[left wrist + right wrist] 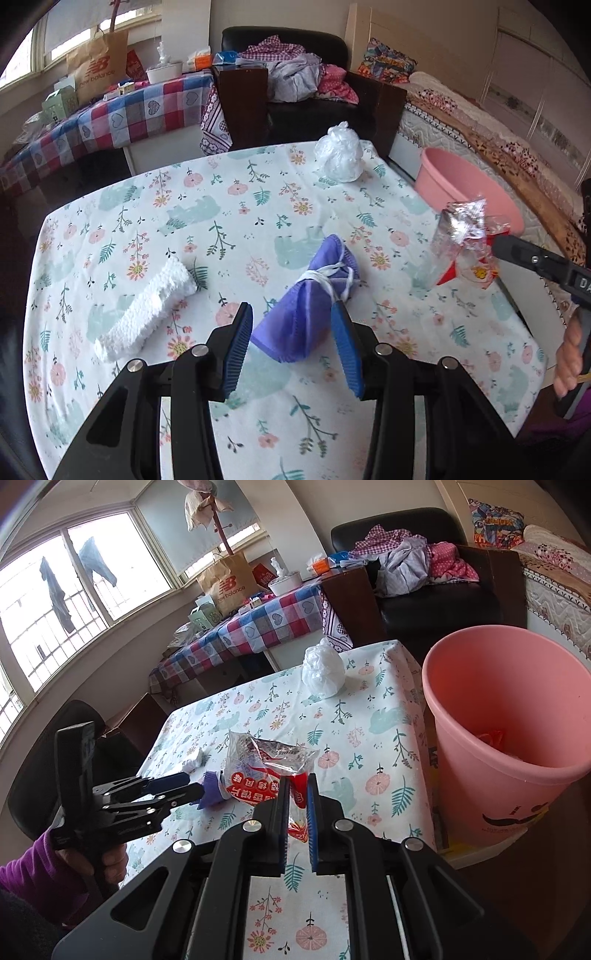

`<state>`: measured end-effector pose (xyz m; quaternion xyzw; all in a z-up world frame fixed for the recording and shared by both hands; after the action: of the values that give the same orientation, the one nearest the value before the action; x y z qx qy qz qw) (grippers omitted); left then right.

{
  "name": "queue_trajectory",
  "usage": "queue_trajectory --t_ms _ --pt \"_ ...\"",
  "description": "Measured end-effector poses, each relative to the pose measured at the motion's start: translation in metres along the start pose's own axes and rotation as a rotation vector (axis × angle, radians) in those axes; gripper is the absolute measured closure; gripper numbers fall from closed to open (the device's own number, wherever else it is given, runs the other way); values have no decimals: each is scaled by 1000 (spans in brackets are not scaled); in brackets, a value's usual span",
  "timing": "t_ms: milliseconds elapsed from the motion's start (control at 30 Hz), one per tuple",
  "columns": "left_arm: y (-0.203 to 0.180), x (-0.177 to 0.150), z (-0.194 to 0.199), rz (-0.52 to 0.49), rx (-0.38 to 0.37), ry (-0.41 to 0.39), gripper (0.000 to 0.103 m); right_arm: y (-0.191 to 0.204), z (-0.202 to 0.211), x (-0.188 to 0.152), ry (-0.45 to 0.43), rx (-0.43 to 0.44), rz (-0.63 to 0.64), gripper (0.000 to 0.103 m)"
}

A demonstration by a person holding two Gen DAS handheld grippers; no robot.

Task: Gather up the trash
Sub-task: 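Lower the open left tool around the purple cloth bundle while the right tool holds the bag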

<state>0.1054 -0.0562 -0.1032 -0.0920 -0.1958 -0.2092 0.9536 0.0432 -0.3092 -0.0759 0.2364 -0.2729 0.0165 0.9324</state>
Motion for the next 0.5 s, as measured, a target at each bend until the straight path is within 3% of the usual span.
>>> queue_trajectory --t_ms 333,500 --pt "10 2 -20 -9 -103 71 59 -2 -5 3 19 -4 -5 94" --pt "-4 -4 -13 -19 -128 53 59 1 -6 3 22 -6 11 94"
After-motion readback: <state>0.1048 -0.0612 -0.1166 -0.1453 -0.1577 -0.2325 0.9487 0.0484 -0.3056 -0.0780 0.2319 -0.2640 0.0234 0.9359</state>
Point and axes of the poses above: each gripper's, at about its wrist camera, not at the fingertips, and z roughly against the way its jaws point, y to its left, x to its top, the point moved 1 cm from there along -z, roughly the way its jaws point, and after that the axes turned 14 degrees about y, right-handed, at the moved point
